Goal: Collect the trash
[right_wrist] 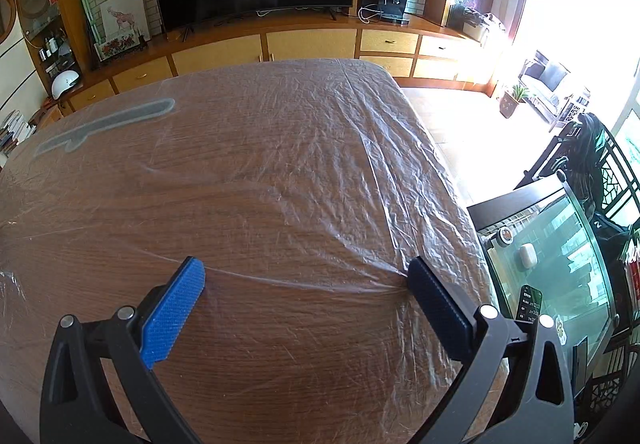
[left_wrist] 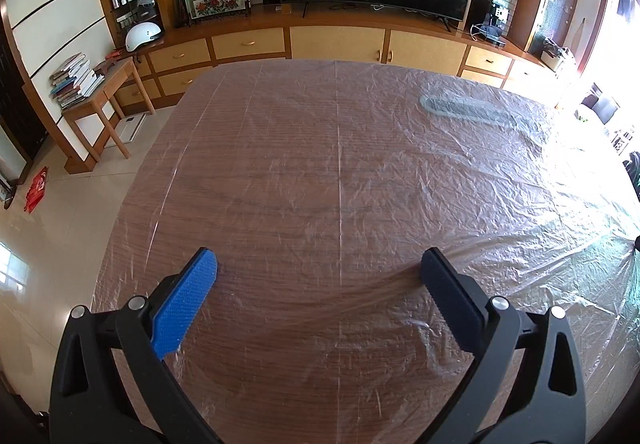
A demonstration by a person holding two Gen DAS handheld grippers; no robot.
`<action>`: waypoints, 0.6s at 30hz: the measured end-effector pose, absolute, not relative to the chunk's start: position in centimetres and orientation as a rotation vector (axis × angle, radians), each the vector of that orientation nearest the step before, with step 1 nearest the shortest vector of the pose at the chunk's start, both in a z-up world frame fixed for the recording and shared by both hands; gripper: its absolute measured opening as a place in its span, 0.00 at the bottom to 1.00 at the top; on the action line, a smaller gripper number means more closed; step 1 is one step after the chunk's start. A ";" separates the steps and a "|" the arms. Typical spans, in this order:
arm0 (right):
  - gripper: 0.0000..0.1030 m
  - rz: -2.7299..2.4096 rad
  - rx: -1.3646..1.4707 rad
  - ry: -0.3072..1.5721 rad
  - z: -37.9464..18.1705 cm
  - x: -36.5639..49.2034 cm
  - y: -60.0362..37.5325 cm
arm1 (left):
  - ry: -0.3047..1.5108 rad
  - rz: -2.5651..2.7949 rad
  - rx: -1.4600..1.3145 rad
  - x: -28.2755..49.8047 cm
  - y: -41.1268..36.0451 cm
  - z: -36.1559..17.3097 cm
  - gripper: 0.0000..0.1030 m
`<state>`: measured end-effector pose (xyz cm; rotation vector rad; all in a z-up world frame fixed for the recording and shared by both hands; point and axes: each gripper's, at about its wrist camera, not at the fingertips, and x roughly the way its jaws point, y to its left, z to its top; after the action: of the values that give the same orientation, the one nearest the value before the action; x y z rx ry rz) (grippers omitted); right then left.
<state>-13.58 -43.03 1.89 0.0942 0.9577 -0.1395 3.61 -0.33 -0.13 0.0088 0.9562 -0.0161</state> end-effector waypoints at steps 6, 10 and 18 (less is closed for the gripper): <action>0.97 -0.139 0.094 0.958 1.9 -13.6 -43.0 | 0.956 -0.017 0.009 3.6 -0.3 -0.1 0.99; 0.97 -0.140 0.094 0.958 1.9 -13.6 -42.9 | 0.956 -0.017 0.009 3.7 -0.3 -0.1 0.99; 0.97 -0.140 0.094 0.958 1.9 -13.6 -43.0 | 0.957 -0.016 0.009 3.7 -0.3 -0.1 0.99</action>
<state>-13.58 -43.01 1.91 0.0936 0.9577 -0.1395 3.69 -0.27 -0.09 0.0087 0.9566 -0.0162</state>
